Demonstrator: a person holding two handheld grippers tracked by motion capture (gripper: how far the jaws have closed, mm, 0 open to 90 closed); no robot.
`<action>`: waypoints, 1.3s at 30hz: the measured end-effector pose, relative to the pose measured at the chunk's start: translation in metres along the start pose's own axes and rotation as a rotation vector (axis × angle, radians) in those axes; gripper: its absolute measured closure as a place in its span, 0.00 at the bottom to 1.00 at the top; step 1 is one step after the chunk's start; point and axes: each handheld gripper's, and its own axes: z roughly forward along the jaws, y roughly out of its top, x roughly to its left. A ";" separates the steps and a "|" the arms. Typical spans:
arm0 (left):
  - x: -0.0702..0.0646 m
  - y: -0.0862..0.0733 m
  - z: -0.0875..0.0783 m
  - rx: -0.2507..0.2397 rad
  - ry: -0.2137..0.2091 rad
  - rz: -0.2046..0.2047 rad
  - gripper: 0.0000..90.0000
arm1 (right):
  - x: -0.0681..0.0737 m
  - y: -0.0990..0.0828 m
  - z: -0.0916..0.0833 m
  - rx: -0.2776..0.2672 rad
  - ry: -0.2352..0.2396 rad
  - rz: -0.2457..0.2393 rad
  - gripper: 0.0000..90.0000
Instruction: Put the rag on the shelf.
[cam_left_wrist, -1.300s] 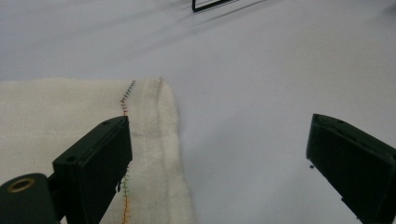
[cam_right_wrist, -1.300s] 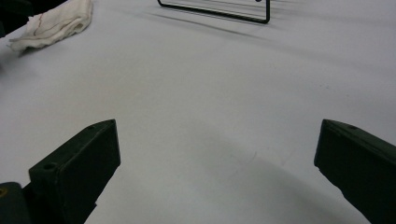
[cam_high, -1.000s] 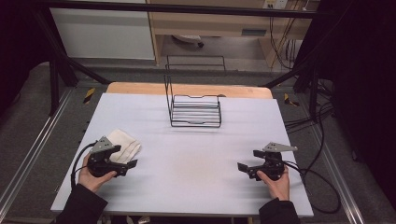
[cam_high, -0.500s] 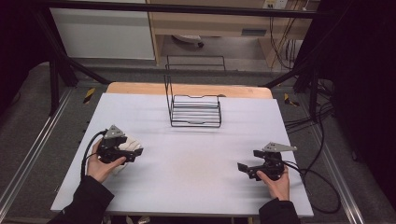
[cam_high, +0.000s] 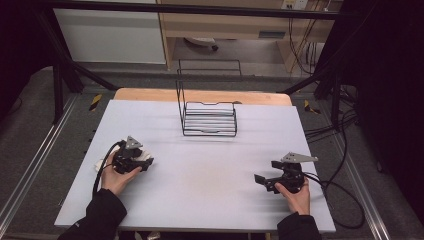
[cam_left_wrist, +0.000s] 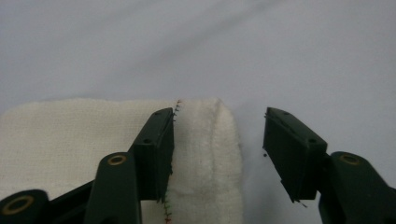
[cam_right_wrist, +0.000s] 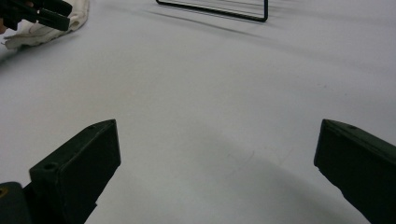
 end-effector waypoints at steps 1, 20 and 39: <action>0.000 0.000 0.001 0.000 0.003 -0.001 0.51 | 0.000 0.000 0.000 0.000 0.000 0.001 0.01; 0.002 0.001 0.005 0.002 -0.006 -0.048 0.74 | 0.000 0.000 0.000 0.000 0.002 0.004 0.01; 0.000 0.004 0.007 0.020 0.057 -0.070 0.92 | 0.000 0.000 0.001 0.001 0.001 0.008 0.01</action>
